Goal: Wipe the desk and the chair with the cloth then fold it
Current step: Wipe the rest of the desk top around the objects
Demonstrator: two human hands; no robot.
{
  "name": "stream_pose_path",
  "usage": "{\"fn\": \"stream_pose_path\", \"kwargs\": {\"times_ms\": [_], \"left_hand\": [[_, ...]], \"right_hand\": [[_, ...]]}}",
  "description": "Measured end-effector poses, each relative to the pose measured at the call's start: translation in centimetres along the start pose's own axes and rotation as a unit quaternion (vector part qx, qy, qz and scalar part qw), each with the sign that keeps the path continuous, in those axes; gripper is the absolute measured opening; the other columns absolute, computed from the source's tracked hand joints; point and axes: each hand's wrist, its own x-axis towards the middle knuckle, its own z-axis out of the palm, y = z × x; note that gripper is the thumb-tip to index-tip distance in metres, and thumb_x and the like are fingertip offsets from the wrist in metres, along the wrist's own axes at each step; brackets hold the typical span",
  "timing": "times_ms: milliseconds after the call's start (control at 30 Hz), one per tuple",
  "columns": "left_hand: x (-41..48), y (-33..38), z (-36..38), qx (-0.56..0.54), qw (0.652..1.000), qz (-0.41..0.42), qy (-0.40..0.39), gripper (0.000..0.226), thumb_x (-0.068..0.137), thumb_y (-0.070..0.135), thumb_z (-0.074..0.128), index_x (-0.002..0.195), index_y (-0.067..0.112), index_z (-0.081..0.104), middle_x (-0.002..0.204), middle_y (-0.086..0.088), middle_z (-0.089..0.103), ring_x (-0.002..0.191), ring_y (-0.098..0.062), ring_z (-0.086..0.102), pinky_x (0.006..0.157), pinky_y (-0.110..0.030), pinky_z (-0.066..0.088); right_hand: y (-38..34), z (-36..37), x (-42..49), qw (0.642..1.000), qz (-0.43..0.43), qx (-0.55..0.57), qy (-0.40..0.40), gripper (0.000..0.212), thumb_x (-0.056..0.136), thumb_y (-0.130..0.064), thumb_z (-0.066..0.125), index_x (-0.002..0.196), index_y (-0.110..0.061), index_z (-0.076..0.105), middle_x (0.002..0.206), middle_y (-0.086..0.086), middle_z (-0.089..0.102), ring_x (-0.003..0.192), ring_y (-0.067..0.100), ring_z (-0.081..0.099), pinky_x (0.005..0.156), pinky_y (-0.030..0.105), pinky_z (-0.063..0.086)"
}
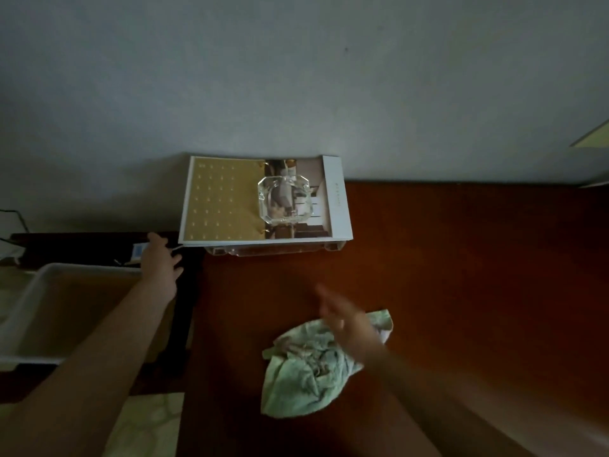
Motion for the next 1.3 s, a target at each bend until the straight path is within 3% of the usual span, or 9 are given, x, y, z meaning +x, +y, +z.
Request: {"fn": "stream_pose_path", "kwargs": {"times_ms": [100,167,333,533,700,833,1000,1167,1300], "left_hand": [[1.1,2.4,-0.1,-0.001,0.995,-0.001,-0.1,0.052,0.1,0.046,0.032,0.141,0.015,0.038,0.144,-0.008,0.043,0.129,-0.025,0.044,0.107,-0.04,0.032],[1.3,3.5,0.3,0.008,0.988,-0.012,-0.153,0.048,0.099,0.045,0.037,0.135,0.016,0.045,0.138,-0.008,0.048,0.124,-0.026,0.049,0.106,-0.041,0.036],[1.8,4.6,1.7,0.044,0.964,-0.062,-0.255,0.04,0.096,0.04,0.046,0.126,0.015,0.056,0.119,-0.014,0.062,0.107,-0.029,0.059,0.081,-0.039,0.05],[3.2,4.6,2.2,0.081,0.962,-0.112,-0.237,0.027,0.091,0.034,0.056,0.112,0.017,0.055,0.113,-0.012,0.06,0.104,-0.027,0.057,0.088,-0.044,0.046],[3.6,4.7,3.1,0.104,0.963,-0.106,-0.226,0.039,0.088,0.035,0.061,0.12,0.013,0.052,0.111,-0.012,0.061,0.102,-0.027,0.059,0.076,-0.04,0.049],[3.8,4.2,3.4,0.093,0.964,-0.105,-0.228,0.045,0.087,0.037,0.062,0.124,0.013,0.053,0.115,-0.012,0.062,0.106,-0.028,0.059,0.086,-0.042,0.049],[2.3,3.3,4.9,0.074,0.959,-0.116,-0.25,0.033,0.089,0.034,0.06,0.114,0.014,0.057,0.108,-0.01,0.064,0.1,-0.026,0.06,0.079,-0.039,0.049],[-0.5,1.6,8.8,0.075,0.947,-0.118,-0.29,0.032,0.087,0.034,0.061,0.113,0.015,0.057,0.11,-0.012,0.063,0.102,-0.028,0.06,0.078,-0.041,0.049],[-2.7,0.2,12.4,0.087,0.941,-0.112,-0.306,0.055,0.074,0.037,0.069,0.121,0.015,0.054,0.117,-0.014,0.062,0.108,-0.03,0.059,0.091,-0.045,0.048]], "right_hand": [[-1.8,-4.6,6.3,0.955,0.137,0.095,0.245,0.035,0.098,-0.037,0.041,0.132,-0.03,0.045,0.098,-0.009,0.062,0.096,0.03,0.064,0.08,0.044,0.054],[-2.5,-7.2,10.1,0.934,0.184,0.116,0.282,0.04,0.099,-0.034,0.042,0.137,-0.022,0.042,0.114,-0.002,0.06,0.107,0.027,0.06,0.091,0.043,0.051],[-3.0,-9.1,16.9,0.913,0.257,0.264,0.176,0.046,0.096,-0.041,0.047,0.134,-0.015,0.045,0.123,0.003,0.055,0.111,0.025,0.054,0.098,0.047,0.046],[-2.3,-8.9,19.4,0.901,0.303,0.29,0.11,0.05,0.088,-0.047,0.057,0.124,-0.013,0.052,0.12,0.01,0.058,0.108,0.032,0.055,0.098,0.052,0.043],[-1.8,-8.6,20.5,0.909,0.302,0.262,0.115,0.046,0.09,-0.046,0.056,0.123,-0.014,0.05,0.114,0.007,0.057,0.106,0.028,0.054,0.1,0.05,0.041],[-1.3,-8.8,20.6,0.914,0.287,0.265,0.108,0.045,0.092,-0.043,0.054,0.126,-0.014,0.047,0.106,0.004,0.056,0.102,0.025,0.054,0.098,0.047,0.042],[-0.6,-10.6,19.6,0.916,0.284,0.257,0.122,0.045,0.091,-0.045,0.056,0.122,-0.014,0.047,0.102,0.003,0.057,0.092,0.022,0.055,0.086,0.042,0.042],[1.9,-15.0,17.8,0.907,0.303,0.254,0.146,0.047,0.09,-0.047,0.056,0.119,-0.01,0.05,0.109,0.007,0.06,0.097,0.026,0.057,0.095,0.045,0.044],[4.1,-19.4,15.8,0.901,0.307,0.263,0.16,0.052,0.085,-0.049,0.061,0.12,-0.01,0.054,0.116,0.01,0.059,0.105,0.031,0.056,0.098,0.05,0.044]]}}
